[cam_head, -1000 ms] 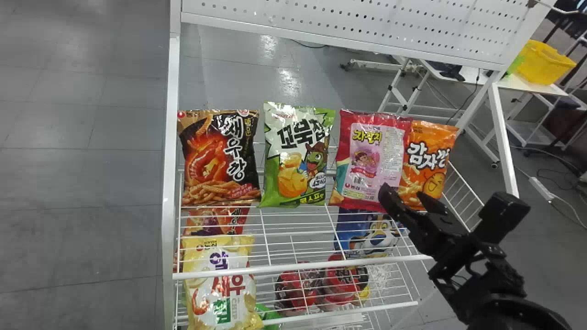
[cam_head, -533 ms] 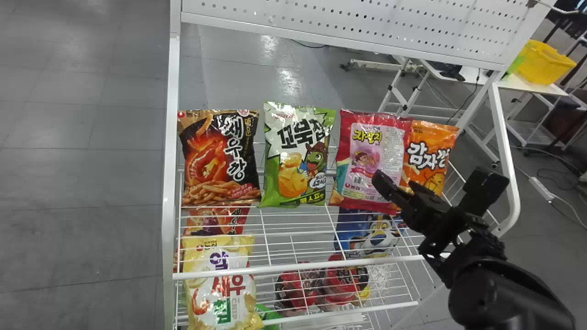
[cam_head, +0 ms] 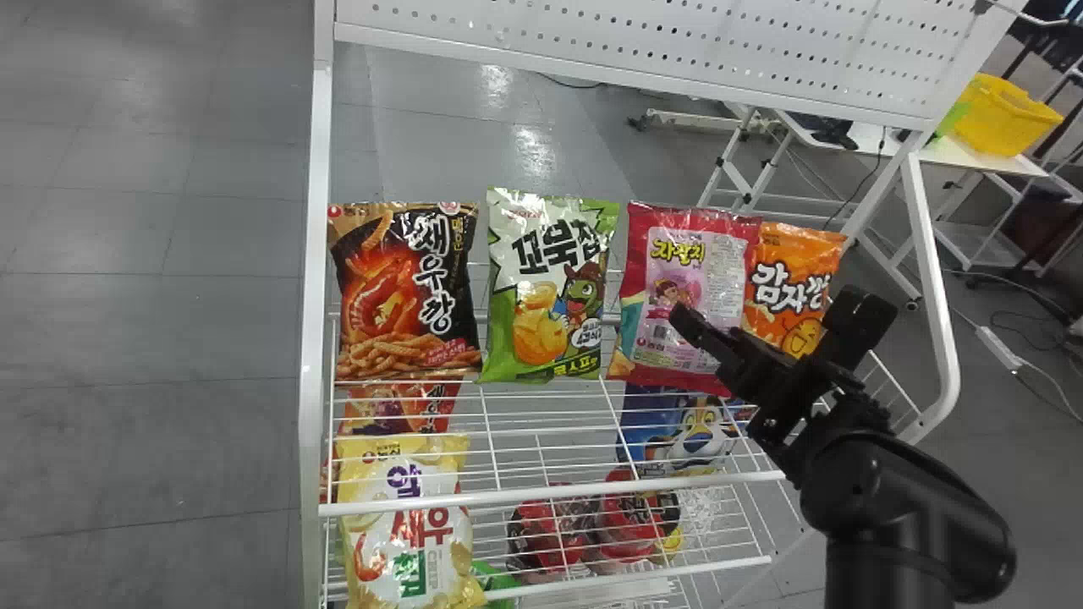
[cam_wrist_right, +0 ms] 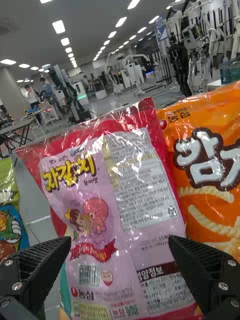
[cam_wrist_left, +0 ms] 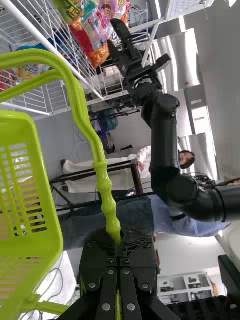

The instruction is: Hold basket handle with left hand then pick Jagalchi snack with right hand and place into basket

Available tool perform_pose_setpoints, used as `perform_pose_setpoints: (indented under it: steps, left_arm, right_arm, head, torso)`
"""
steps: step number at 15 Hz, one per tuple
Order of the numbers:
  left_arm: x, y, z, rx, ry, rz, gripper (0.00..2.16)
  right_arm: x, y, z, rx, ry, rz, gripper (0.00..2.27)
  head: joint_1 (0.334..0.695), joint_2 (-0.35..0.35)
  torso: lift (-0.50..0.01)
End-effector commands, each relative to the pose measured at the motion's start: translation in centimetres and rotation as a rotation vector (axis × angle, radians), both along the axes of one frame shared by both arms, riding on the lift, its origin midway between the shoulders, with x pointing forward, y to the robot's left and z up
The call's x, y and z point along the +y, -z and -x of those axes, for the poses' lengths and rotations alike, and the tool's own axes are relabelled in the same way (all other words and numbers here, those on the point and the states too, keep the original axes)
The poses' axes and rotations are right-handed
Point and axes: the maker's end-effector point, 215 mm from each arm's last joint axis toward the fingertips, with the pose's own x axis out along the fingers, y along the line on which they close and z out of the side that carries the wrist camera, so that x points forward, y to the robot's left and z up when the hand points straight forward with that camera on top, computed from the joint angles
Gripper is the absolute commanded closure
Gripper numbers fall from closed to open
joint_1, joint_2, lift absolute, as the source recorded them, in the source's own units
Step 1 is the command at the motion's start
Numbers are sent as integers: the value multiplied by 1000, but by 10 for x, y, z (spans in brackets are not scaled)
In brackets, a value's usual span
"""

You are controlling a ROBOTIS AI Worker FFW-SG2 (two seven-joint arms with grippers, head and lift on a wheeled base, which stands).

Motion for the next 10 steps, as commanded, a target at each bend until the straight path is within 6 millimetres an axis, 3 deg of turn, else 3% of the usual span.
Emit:
perform_pose_setpoints:
  steps: [1,7,8,10]
  left_arm:
    - [1,0,0,1,-1,-1,2138]
    - [5,1,-3,-1,-9,-3,2138]
    - [6,1,-3,0,-9,-3,2138]
    - [7,1,-3,0,-11,-3,2138]
  right_arm:
    - [-6,-9,-11,6,6,13,80]
    - [-3,3,-29,69,-2,39,93]
    - [3,7,-32,87,-13,38,205]
    - [11,13,-31,101,-29,31,819]
  head:
    - [695,-350]
    - [695,-350]
    - [695,-350]
    - [695,-350]
  torso:
    - [-9]
    - [-9]
    - [-9]
    - [-9]
